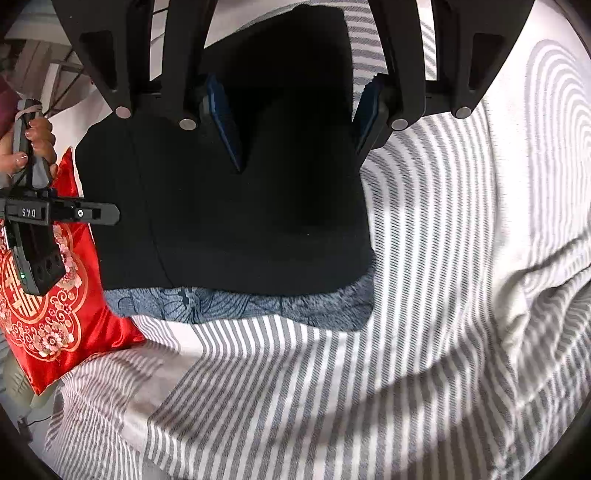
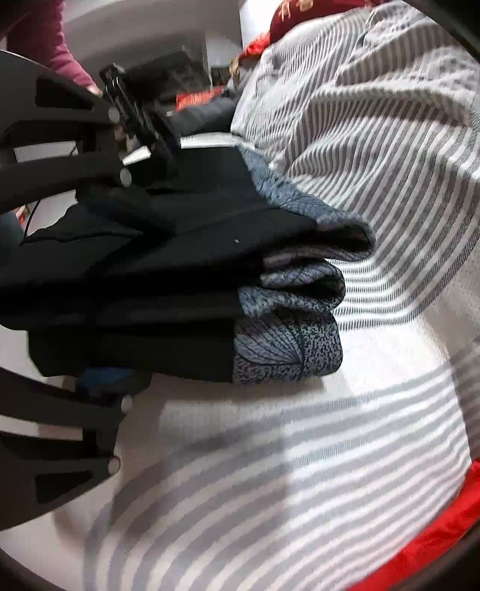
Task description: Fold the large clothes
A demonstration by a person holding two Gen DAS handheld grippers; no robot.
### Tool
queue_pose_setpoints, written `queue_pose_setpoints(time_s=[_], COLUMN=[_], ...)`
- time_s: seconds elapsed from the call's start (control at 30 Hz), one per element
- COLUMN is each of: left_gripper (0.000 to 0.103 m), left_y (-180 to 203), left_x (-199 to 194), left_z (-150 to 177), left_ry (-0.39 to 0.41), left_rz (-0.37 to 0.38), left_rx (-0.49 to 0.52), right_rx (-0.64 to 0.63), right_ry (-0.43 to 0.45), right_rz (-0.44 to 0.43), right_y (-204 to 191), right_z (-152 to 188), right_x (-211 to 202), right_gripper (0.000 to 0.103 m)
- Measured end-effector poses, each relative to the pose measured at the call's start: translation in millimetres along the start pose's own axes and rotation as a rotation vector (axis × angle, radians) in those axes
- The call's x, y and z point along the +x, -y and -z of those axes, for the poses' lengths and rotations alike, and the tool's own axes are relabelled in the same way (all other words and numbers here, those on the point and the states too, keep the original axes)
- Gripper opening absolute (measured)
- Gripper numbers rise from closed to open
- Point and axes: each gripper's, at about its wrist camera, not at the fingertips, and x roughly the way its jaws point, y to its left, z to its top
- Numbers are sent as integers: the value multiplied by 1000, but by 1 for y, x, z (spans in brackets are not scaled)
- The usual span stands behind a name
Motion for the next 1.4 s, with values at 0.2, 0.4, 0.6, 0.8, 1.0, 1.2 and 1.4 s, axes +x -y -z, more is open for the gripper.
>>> queue_pose_setpoints(time_s=[0.2, 0.4, 0.6, 0.8, 1.0, 1.2, 1.4], left_gripper=[58, 58, 58, 58, 58, 59, 59], left_y=[-1, 10, 25, 22, 24, 25, 34], left_x=[-33, -40, -16, 14, 25, 16, -9], left_z=[-9, -44, -64, -56, -48, -46, -21], left_ry=[77, 132, 120, 89, 100, 82, 91], left_rz=[-78, -103, -136, -221, -250, -249, -245], left_rx=[28, 63, 70, 79, 130, 92, 59], right_rx=[24, -24, -88, -151, -103, -76, -81], right_ry=[85, 198, 202, 161, 181, 154, 150], right_rz=[121, 112, 146, 305, 242, 241, 302], right_y=[-4, -41, -77, -72, -47, -45, -60], right_z=[7, -5, -31, -33, -30, -25, 7], right_x=[-32, -63, -42, -10, -8, -19, -30], right_gripper=[74, 47, 20, 18, 6, 6, 46])
